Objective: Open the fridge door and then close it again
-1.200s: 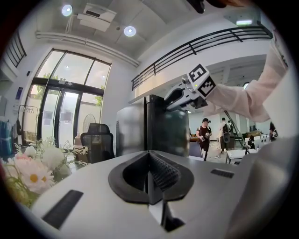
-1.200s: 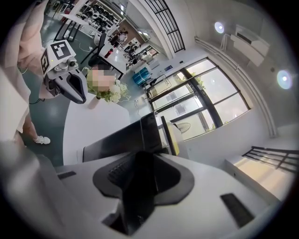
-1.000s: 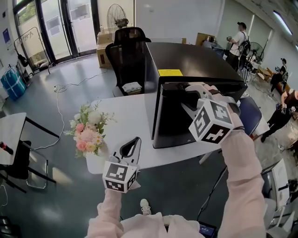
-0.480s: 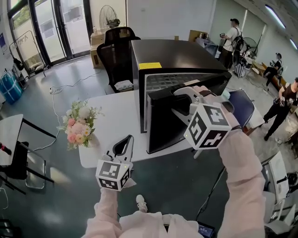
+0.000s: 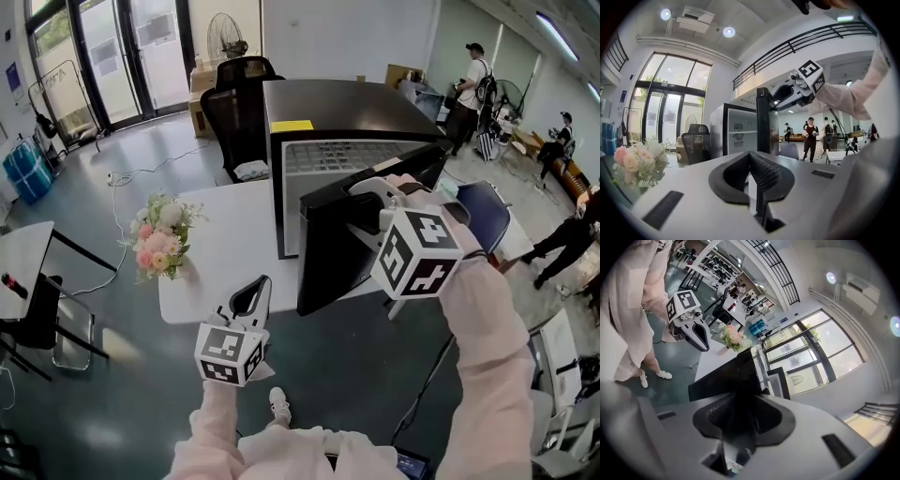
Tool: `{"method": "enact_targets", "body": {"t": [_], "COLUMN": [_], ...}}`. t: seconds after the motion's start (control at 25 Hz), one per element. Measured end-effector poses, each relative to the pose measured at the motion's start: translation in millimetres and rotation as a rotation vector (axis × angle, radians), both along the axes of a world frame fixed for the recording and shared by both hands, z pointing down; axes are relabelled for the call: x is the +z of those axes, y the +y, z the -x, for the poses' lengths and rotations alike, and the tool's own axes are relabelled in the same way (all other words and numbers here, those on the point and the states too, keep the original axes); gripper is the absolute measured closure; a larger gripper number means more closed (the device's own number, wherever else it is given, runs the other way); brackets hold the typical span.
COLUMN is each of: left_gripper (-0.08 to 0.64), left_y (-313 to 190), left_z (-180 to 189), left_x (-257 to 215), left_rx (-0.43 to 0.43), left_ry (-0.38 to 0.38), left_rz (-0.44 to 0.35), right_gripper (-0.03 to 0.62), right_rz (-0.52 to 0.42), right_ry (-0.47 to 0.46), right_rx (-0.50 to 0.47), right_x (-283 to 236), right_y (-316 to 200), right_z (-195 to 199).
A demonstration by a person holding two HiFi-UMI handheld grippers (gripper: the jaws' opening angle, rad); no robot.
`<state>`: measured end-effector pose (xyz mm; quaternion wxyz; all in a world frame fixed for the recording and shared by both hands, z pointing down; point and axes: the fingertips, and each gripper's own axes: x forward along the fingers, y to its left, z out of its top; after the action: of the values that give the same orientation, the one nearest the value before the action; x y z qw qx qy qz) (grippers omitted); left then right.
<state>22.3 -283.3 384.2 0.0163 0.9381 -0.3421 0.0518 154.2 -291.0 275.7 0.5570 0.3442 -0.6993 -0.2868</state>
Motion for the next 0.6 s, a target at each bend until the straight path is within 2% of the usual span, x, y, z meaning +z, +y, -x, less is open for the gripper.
{"method": "enact_targets", "body": {"t": [0.6], "left_gripper": [0.549], "left_y": [59.8], "left_z": [-8.9], "left_x": [-2.5], "left_rx": [-0.003], "left_ry": [-0.021], "left_rz": [-0.015], "right_gripper": [0.459], "right_rz": [0.006], "right_ry": [0.036], "right_rx": [-0.003], "right_x": [3.5], "right_y": [56.9], "right_z": [-18.7]}}
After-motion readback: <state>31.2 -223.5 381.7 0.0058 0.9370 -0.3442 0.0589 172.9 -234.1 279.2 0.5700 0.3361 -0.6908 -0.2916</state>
